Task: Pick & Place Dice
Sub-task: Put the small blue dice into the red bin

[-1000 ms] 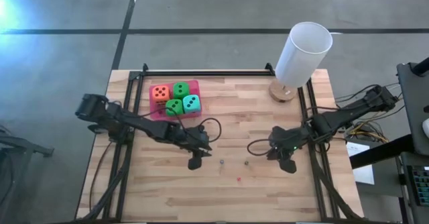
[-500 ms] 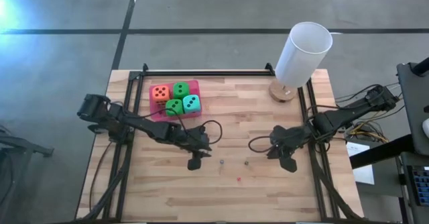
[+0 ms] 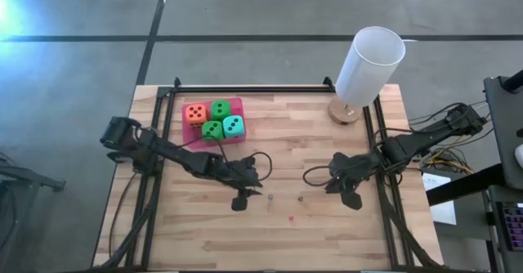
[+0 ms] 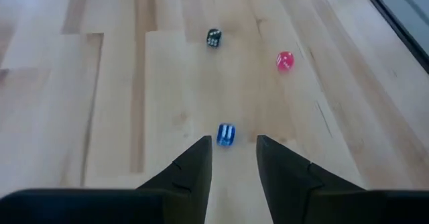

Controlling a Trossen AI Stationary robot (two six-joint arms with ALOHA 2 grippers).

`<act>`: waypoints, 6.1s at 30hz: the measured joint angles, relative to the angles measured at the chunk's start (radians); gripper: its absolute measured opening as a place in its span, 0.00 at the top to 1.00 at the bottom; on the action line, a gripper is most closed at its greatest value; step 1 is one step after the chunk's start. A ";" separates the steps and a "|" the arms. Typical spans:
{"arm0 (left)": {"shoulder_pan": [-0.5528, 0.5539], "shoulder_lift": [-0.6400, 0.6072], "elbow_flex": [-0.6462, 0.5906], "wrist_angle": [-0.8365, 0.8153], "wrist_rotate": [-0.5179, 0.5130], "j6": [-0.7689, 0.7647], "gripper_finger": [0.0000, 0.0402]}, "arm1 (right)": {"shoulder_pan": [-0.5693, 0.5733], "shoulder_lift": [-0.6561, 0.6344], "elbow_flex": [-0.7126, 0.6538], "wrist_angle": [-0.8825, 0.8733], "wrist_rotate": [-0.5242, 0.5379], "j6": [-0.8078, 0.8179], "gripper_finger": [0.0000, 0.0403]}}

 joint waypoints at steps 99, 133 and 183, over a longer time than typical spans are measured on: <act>0.190 -0.494 0.146 -0.847 -0.530 -0.576 0.88 | 0.000 0.001 0.000 0.005 0.072 -0.054 0.87; 0.617 -0.501 0.047 -1.115 -0.383 -0.753 0.88 | 0.000 0.001 0.000 0.006 0.314 -0.049 0.87; 0.662 -0.501 -0.046 -1.050 -0.201 -0.798 0.46 | 0.000 0.001 0.000 0.006 0.333 -0.042 0.87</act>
